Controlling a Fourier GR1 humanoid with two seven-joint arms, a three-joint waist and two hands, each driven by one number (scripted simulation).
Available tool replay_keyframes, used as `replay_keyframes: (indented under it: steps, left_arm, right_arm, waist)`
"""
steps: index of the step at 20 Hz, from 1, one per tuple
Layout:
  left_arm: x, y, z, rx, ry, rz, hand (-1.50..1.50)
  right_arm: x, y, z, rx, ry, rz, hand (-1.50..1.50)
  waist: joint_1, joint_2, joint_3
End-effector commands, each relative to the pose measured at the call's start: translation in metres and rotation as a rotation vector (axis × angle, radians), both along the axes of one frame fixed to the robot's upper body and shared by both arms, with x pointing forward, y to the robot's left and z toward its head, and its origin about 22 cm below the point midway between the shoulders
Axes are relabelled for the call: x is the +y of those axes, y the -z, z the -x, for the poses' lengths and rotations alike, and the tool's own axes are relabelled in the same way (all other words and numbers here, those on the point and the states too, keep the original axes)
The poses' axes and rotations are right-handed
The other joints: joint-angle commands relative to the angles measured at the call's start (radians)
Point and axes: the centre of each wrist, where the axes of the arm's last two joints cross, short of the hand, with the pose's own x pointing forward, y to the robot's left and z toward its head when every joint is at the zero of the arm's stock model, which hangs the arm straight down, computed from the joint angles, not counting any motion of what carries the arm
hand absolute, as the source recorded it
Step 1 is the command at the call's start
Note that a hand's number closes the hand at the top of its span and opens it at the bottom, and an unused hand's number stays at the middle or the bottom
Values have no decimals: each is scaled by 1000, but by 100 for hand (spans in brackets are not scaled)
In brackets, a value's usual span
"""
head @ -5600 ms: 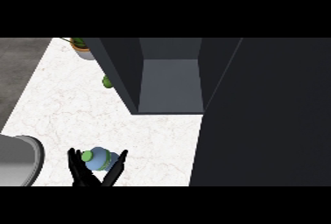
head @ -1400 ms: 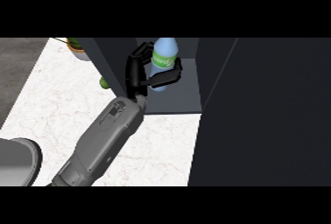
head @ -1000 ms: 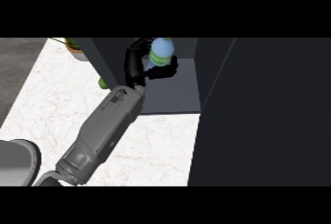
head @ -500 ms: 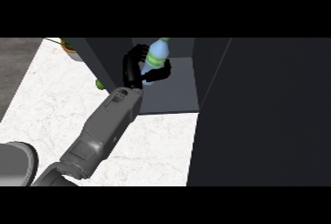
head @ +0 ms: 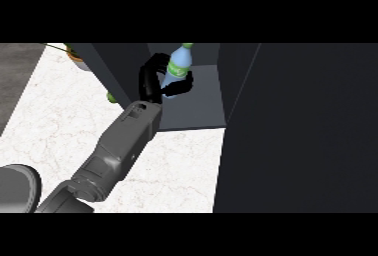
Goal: Pick up the bottled water, place it into the cabinet and close the cabinet
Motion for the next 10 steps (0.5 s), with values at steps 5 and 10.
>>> replay_keyframes:
  steps: [5,10]
  left_arm:
    - [16,16,3,85,-52,-164,-150]
    - [25,8,-3,89,-99,-188,-150]
  right_arm:
    - [-10,-21,16,-33,-34,-1,-150]
    - [-6,-6,14,-22,-31,-3,-150]
  waist:
    - [0,4,-1]
    - [-7,4,0]
